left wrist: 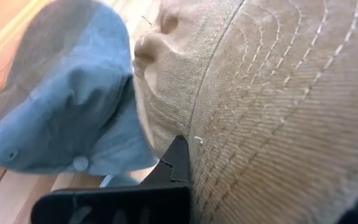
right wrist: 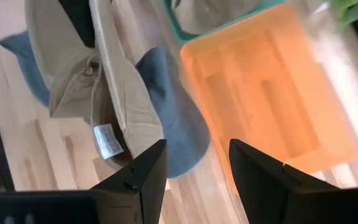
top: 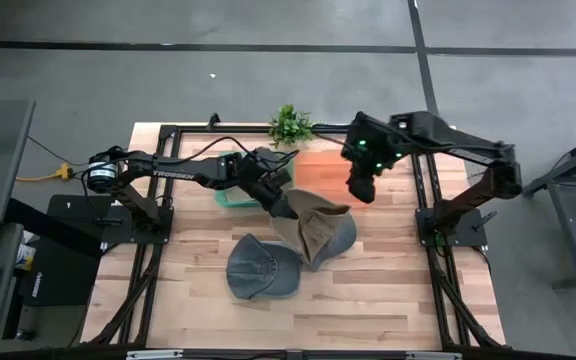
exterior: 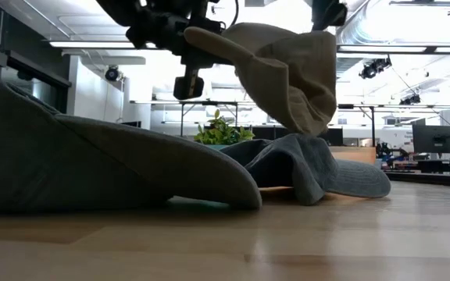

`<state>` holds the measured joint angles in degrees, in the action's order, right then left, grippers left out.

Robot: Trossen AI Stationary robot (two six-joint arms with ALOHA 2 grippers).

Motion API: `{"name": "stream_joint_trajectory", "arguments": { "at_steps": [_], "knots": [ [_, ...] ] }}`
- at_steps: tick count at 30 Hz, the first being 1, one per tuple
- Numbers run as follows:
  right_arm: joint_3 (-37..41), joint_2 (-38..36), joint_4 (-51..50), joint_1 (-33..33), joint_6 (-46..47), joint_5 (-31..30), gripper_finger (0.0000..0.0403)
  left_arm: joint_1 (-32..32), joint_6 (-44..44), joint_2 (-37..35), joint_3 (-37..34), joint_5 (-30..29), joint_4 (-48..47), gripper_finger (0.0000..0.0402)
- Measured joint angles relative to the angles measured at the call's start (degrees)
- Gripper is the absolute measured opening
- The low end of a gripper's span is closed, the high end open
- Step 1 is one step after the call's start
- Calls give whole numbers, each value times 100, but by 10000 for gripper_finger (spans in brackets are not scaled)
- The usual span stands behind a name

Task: Pick & Place hat
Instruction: Put the brown cap into the light green bin

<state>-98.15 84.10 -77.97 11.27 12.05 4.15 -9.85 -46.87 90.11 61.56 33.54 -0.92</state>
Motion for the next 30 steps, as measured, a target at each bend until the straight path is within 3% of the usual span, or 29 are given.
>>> {"name": "stream_joint_trajectory", "arguments": {
  "at_steps": [13, 22, 30],
  "knots": [
    [178, -504, -163, -319, 649, -696, 168, -334, -416, 0, 0, 459, 857, 0],
    [1694, -691, 574, -593, 976, -678, 168, -1055, -594, -399, -30, 672, 1191, 0],
    [2869, -1385, 1520, -658, 1709, -583, 168, -1857, -615, -1141, -519, 806, 1088, 0]
  ]
}}
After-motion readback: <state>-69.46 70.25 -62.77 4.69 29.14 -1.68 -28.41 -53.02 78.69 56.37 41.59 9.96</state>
